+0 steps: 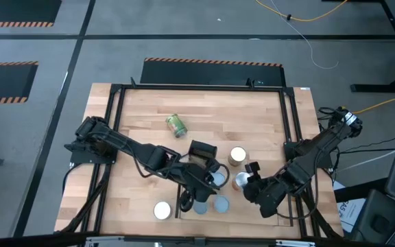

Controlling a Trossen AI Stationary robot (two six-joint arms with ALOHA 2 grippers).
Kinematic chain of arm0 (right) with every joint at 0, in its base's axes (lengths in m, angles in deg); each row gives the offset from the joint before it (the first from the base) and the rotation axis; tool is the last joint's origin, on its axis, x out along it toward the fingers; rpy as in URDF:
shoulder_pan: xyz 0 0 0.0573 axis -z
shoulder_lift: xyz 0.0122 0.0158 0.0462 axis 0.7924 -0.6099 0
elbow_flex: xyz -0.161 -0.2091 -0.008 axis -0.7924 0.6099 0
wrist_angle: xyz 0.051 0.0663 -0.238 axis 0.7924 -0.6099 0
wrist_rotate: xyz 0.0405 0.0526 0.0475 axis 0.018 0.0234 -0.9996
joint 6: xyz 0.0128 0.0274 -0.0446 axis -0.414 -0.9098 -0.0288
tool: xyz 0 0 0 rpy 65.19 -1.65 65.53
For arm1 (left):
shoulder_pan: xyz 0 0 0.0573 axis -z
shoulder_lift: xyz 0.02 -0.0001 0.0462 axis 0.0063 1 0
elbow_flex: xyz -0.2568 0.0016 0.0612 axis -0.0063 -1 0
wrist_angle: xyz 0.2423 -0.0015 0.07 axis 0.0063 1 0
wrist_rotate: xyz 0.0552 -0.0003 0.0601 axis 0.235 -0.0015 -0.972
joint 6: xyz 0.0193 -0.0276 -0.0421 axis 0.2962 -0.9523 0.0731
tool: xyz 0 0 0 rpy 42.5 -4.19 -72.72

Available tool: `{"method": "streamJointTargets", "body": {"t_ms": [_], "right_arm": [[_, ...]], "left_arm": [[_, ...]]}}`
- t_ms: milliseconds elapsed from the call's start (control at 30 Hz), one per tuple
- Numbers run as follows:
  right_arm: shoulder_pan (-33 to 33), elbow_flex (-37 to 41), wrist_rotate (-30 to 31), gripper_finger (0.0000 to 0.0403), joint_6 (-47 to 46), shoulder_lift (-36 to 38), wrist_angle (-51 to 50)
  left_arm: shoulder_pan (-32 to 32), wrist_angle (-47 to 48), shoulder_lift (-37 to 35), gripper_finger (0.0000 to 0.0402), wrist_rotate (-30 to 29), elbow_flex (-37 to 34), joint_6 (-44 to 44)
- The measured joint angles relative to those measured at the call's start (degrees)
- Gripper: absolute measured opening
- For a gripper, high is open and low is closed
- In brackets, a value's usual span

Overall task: Pick and place cans onto a shelf
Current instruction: Put the canned pineapple on the shelf, then put the canned peaches on the shelf

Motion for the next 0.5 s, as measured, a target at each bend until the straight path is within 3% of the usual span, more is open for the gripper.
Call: {"method": "streamJointTargets", "body": {"t_ms": [300, 500], "right_arm": [[0.1, -9.9, 1.4, 0.0119, 4.7, 0.1, -7.5], [0.1, -11.4, 5.1, 0.0119, 7.2, 1.7, -8.7]], "left_arm": [[1.5, 5.2, -7.2, 0.0063, -3.8, 0.1, -3.0], [2.6, 18.5, -13.6, 0.0063, -3.7, 0.0, -9.9]]}}
